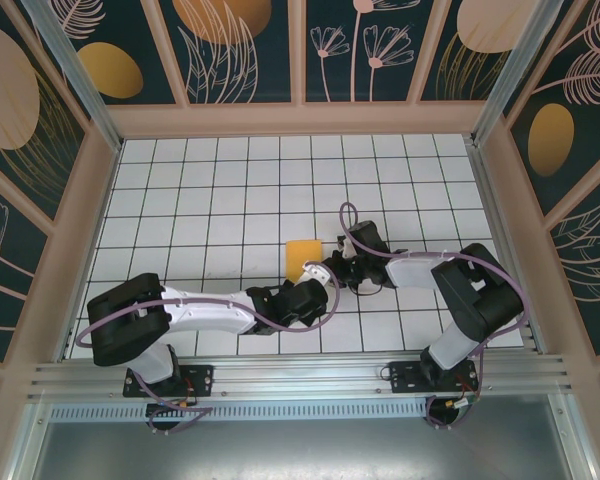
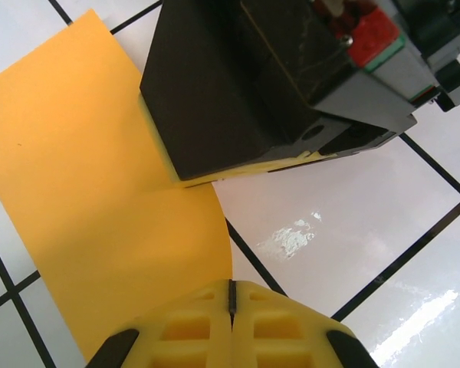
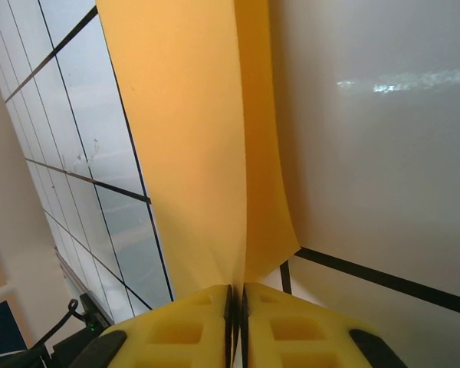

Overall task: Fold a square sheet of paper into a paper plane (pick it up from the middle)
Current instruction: Third fold the triangle at the center of the table.

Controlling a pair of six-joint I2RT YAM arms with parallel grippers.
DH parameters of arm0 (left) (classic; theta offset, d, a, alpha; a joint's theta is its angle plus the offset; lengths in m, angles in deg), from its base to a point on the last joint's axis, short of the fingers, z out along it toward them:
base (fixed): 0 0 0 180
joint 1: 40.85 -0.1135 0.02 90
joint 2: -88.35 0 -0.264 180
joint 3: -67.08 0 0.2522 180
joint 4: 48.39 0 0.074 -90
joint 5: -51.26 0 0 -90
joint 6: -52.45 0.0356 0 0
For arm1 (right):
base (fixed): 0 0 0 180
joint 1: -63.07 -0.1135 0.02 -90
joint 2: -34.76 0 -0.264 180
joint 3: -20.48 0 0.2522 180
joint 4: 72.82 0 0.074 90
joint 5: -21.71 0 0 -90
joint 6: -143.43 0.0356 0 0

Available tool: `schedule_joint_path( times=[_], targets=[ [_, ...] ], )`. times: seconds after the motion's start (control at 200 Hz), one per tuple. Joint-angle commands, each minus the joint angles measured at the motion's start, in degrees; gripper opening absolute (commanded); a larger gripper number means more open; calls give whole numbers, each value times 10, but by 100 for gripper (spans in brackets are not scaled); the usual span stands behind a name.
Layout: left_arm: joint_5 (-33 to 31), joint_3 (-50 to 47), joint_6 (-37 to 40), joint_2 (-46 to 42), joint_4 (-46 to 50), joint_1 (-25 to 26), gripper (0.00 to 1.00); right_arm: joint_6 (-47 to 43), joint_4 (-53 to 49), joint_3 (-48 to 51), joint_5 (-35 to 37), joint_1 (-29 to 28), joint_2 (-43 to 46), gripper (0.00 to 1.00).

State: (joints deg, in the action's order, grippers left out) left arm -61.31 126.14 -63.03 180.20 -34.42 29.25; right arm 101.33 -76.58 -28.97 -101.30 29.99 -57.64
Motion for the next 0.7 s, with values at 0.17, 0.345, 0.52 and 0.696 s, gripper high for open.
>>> schedule_joint_path(
  times=[0.17, 0.345, 0.52, 0.696],
  targets=[
    [20, -29, 11, -30, -31, 2, 0, -47, -63, -27, 63, 12, 67, 25],
    [51, -48, 7, -43, -58, -11, 0, -62, -72, -65, 48, 14, 36, 25],
    [88, -65, 2, -59, -79, -31, 0, -66, -42, -107, 8, 9, -25, 17],
    [132, -80, 6, -70, -95, -54, 0, -109, -72, -164, 2, 7, -90, 13]
  ],
)
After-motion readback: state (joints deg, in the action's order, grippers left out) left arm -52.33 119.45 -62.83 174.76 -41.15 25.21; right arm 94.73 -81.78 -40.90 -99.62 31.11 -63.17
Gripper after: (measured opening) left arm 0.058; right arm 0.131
